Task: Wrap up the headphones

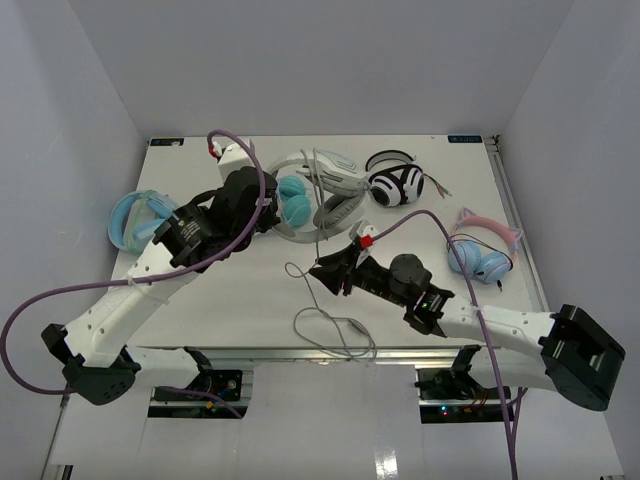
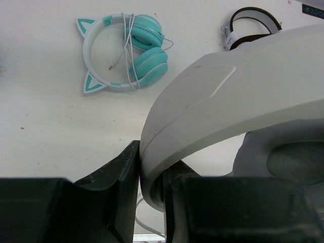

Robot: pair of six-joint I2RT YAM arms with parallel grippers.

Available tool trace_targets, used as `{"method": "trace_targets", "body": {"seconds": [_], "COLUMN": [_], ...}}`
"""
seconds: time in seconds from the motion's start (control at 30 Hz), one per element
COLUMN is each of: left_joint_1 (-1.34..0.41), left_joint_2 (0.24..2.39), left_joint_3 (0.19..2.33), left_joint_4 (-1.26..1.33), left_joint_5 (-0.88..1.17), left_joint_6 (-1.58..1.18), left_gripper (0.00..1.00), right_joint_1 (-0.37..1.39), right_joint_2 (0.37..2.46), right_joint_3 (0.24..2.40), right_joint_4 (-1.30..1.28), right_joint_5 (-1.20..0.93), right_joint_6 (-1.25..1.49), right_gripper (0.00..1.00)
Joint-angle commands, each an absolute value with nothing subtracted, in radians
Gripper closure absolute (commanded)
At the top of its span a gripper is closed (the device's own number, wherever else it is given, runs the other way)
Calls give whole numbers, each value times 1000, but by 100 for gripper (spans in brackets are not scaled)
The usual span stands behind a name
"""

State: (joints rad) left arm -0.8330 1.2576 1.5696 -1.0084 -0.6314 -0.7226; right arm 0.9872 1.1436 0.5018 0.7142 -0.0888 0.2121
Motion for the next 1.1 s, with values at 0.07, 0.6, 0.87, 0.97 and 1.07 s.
{"method": "trace_targets", "body": {"seconds": [0.07,0.6,0.87,0.97,1.07], "left_joint_1": [-831,-830,-830,-830,-830], "left_joint_2": [1160,1100,1077,1069,1058], "left_joint_3": [1575,1568,1516,1506,1500], "left_joint_4": [-878,-871,-828,-817,-800], "left_joint_5": [-582,-598,-565,-557,-540], "left_joint_6": [-780,-792,-804,-808,-807], "left_gripper": [100,100,100,100,100], "right_joint_1": [997,996,996,994,994], "right_joint_2": [1203,1420,1567,1623,1676], "right_joint_3": [458,397,417,458,485], "right_joint_4": [1094,1491,1705,1715,1717], "right_joint_5": [-18,15,16,21,11], "right_joint_6": [150,198,226,240,265], "right_gripper": [56,53,52,53,53]}}
